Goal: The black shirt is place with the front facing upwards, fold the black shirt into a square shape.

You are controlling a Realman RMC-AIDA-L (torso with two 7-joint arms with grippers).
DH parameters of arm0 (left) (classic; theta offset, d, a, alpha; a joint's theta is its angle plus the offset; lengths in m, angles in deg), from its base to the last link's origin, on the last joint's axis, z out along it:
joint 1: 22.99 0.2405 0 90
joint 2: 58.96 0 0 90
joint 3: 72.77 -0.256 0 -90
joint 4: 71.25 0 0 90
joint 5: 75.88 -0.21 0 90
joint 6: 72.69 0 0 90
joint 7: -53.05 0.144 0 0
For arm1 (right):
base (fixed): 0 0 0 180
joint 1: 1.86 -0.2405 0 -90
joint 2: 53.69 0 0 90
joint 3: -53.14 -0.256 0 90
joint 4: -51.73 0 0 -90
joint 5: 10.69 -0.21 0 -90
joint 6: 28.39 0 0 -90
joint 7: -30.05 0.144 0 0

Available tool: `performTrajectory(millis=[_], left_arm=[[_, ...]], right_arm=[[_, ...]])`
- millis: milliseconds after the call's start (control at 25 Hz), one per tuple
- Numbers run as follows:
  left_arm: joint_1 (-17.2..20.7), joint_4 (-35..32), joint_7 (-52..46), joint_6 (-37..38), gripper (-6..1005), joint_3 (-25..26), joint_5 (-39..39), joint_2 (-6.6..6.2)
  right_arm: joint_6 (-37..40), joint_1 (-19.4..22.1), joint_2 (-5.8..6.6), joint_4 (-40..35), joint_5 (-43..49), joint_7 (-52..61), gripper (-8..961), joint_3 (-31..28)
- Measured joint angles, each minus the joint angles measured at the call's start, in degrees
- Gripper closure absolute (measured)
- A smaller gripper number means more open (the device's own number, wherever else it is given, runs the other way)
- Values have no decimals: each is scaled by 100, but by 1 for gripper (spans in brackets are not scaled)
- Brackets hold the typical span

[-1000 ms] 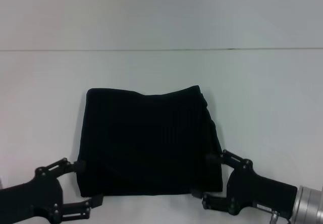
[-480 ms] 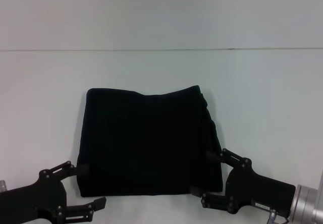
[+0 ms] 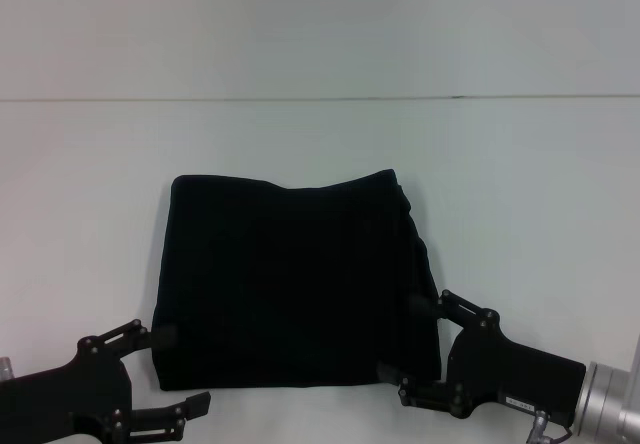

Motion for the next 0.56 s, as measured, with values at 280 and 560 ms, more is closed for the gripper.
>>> performTrajectory(millis=[280, 560], left_arm=[[-3, -10, -3, 42, 52, 36, 34, 0], [-15, -9, -4, 44, 52, 40, 45, 0]], right_arm=[[-26, -35, 0, -11, -8, -13, 22, -92], [-33, -34, 0, -31, -10, -16, 22, -118]])
